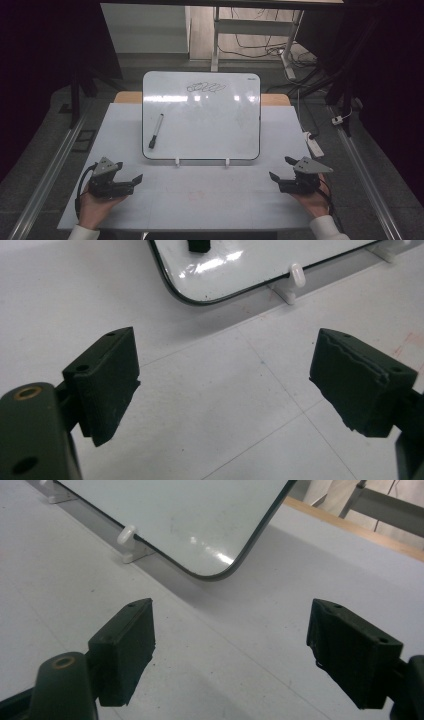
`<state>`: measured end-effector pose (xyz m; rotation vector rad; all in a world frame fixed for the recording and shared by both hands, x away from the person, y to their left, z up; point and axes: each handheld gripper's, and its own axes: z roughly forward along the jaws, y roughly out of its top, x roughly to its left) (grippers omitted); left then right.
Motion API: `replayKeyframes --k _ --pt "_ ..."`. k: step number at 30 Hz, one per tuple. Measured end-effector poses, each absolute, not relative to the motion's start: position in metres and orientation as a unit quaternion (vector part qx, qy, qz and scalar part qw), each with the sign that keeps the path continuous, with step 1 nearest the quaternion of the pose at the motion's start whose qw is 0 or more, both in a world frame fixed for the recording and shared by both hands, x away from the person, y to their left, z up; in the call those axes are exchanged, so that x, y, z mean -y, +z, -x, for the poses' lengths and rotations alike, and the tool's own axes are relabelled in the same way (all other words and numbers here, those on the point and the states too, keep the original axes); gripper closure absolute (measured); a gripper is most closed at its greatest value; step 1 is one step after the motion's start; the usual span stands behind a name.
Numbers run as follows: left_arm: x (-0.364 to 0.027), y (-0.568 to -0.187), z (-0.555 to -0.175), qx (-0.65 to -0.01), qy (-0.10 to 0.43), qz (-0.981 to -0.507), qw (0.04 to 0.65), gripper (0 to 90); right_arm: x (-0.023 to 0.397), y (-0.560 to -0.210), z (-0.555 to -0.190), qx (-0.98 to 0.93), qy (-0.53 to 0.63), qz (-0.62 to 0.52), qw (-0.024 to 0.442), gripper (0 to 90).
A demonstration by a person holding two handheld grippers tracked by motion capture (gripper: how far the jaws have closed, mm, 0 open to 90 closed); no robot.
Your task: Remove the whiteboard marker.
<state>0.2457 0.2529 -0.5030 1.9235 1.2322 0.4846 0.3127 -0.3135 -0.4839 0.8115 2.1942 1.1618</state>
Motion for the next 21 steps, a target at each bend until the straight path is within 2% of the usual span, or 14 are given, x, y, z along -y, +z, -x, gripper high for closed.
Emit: replayKeyframes --k 21 --pt "-0.2442 -0.4936 -0.2468 -0.468 0.221 -0.766 0.381 15.8 0.3147 -0.4862 -0.3154 -0.817 0.422 -0.307 0.245 23.8"
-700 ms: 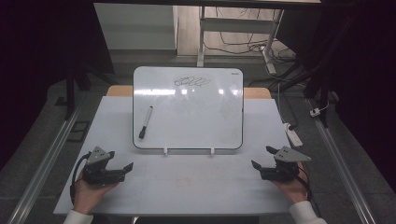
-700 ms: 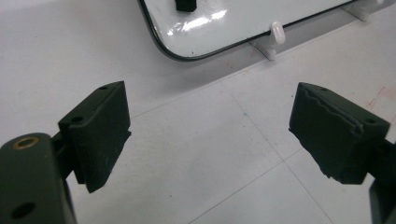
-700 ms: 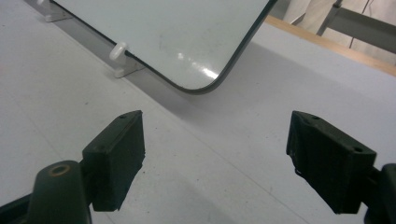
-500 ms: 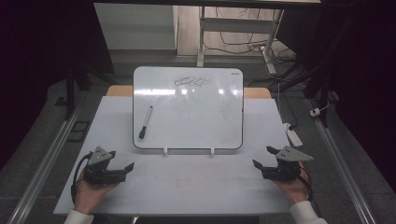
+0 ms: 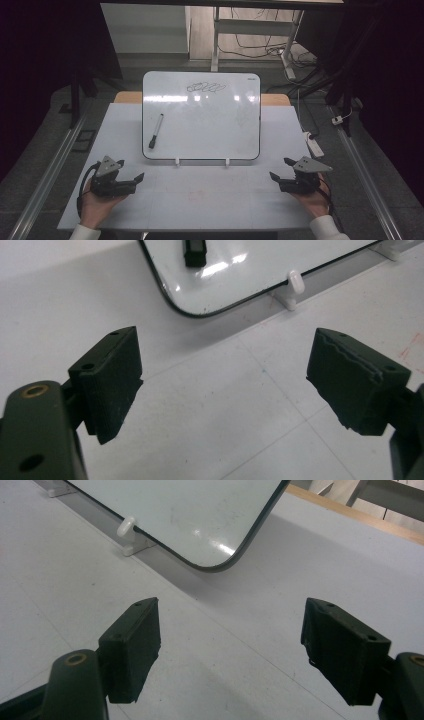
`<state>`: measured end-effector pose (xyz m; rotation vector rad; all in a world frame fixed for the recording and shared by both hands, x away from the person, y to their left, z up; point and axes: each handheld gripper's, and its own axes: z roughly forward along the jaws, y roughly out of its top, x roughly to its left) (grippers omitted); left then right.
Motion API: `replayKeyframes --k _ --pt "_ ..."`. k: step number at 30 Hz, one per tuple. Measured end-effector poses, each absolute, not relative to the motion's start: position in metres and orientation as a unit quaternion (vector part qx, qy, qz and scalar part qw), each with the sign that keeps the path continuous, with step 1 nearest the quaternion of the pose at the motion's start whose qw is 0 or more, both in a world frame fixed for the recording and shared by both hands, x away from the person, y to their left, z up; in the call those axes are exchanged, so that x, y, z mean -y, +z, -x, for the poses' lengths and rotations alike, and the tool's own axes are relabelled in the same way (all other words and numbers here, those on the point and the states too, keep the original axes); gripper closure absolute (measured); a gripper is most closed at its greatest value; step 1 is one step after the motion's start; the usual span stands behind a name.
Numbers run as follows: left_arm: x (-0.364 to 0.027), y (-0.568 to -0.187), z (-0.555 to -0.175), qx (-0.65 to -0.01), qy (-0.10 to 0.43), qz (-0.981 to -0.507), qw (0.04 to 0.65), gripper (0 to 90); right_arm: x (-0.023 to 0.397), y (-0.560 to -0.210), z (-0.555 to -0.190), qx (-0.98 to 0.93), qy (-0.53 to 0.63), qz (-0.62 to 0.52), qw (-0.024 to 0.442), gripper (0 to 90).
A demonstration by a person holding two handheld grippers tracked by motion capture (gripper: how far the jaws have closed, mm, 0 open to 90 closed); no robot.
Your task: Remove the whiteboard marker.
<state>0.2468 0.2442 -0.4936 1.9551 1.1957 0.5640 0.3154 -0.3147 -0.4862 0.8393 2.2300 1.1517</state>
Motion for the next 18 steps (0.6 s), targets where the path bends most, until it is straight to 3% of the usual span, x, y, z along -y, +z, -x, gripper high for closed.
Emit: replayKeyframes --k 18 --pt "-0.224 -0.452 -0.281 -0.459 0.249 -0.769 0.368 17.6 0.312 -0.484 -0.315 -0.816 0.422 -0.305 0.251 24.0"
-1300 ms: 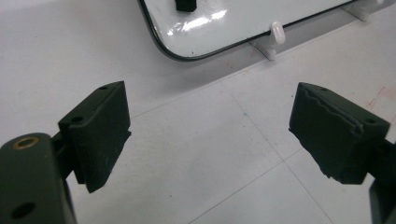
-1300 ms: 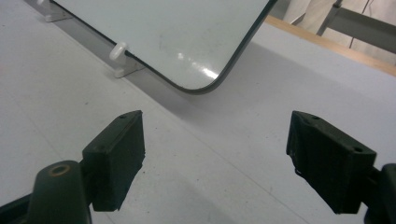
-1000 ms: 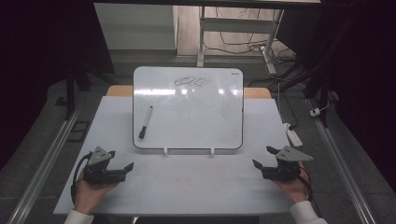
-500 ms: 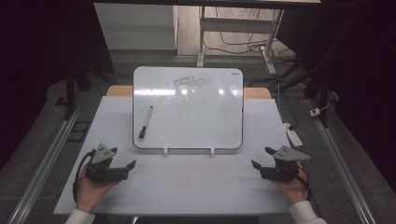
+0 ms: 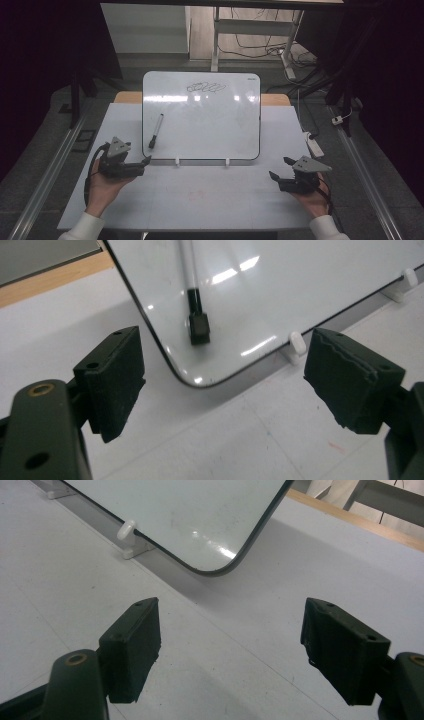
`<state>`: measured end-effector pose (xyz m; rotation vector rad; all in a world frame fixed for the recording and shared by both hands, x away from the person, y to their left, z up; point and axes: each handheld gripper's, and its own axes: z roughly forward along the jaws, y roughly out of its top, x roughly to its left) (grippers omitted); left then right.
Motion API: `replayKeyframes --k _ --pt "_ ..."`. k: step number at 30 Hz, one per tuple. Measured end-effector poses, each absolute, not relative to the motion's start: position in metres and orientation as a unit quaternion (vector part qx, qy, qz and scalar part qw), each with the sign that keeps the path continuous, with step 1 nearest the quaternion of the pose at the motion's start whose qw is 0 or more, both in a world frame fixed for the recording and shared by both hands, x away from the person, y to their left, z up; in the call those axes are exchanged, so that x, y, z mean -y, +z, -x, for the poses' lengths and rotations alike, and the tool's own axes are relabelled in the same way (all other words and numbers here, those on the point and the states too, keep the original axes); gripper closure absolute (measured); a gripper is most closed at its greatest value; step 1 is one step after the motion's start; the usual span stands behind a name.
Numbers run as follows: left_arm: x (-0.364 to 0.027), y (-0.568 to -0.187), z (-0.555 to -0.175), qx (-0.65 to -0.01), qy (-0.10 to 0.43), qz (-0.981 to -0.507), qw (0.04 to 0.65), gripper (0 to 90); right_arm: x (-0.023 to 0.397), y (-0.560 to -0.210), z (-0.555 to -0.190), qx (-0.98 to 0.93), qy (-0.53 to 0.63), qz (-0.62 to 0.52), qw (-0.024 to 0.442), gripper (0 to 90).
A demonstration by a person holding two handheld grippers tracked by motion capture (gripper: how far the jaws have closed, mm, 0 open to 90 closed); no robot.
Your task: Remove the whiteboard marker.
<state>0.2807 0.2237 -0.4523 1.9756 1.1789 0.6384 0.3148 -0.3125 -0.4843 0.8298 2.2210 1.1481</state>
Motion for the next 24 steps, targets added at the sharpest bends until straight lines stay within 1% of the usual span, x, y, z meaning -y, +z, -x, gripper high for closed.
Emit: replayKeyframes --k 4,8,12,16,24 --pt "-0.215 -0.442 -0.292 -0.455 0.260 -0.770 0.363 17.7 0.312 -0.485 -0.315 -0.817 0.421 -0.305 0.251 24.0" --pt "-0.201 -0.426 -0.298 -0.437 0.285 -0.775 0.356 18.2 0.312 -0.486 -0.316 -0.817 0.418 -0.308 0.250 24.1" --pt "-0.193 -0.416 -0.309 -0.427 0.293 -0.774 0.365 19.0 0.312 -0.486 -0.316 -0.817 0.419 -0.308 0.248 24.2" --pt "-0.193 -0.416 -0.327 -0.441 0.291 -0.767 0.364 20.2 0.310 -0.487 -0.316 -0.820 0.415 -0.304 0.249 24.2" --pt "-0.191 -0.428 -0.357 -0.460 0.302 -0.765 0.335 24.7 0.309 -0.489 -0.317 -0.823 0.410 -0.305 0.249 24.3"
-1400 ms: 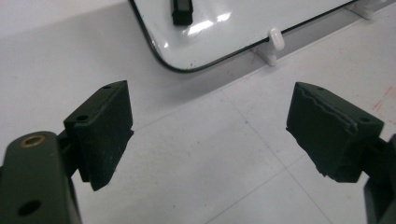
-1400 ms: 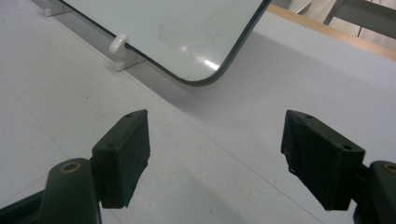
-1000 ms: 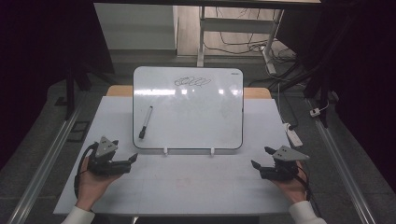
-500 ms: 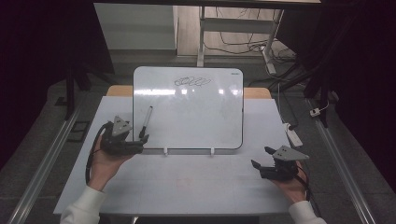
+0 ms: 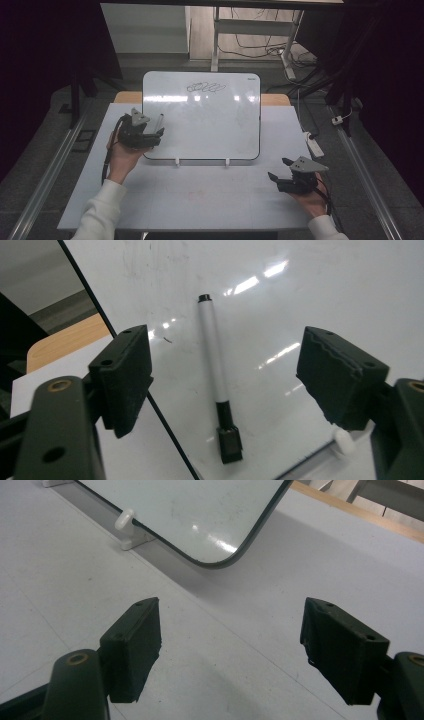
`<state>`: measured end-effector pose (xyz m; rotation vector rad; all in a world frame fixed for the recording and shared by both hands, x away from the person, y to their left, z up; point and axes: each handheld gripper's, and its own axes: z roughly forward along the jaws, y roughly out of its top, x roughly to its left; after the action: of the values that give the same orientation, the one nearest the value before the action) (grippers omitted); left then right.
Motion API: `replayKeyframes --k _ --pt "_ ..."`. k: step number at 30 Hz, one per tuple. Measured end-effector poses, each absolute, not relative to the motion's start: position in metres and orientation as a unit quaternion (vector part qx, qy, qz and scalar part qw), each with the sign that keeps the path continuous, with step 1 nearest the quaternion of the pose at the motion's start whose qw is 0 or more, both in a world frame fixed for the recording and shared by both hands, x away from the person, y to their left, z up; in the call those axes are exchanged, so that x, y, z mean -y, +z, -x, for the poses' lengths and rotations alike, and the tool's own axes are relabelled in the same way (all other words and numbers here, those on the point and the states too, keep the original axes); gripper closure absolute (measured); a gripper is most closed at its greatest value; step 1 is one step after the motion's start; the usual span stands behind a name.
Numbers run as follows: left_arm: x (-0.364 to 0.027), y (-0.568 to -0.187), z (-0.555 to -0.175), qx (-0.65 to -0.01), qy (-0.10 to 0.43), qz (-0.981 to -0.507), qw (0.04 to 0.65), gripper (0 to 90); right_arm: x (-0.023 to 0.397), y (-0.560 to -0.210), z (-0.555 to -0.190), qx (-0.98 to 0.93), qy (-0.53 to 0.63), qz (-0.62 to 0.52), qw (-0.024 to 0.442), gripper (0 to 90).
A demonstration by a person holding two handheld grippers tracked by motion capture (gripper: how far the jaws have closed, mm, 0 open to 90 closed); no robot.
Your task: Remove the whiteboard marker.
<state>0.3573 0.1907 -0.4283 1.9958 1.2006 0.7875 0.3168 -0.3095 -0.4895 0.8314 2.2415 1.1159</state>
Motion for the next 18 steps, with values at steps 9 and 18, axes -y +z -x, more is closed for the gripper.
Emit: replayKeyframes --k 9,18 --pt "-0.181 -0.444 -0.379 -0.452 0.329 -0.772 0.303 41.3 0.308 -0.492 -0.317 -0.826 0.402 -0.307 0.249 24.5" --pt "-0.176 -0.450 -0.388 -0.448 0.342 -0.772 0.293 55.0 0.307 -0.494 -0.318 -0.830 0.392 -0.307 0.251 24.5"
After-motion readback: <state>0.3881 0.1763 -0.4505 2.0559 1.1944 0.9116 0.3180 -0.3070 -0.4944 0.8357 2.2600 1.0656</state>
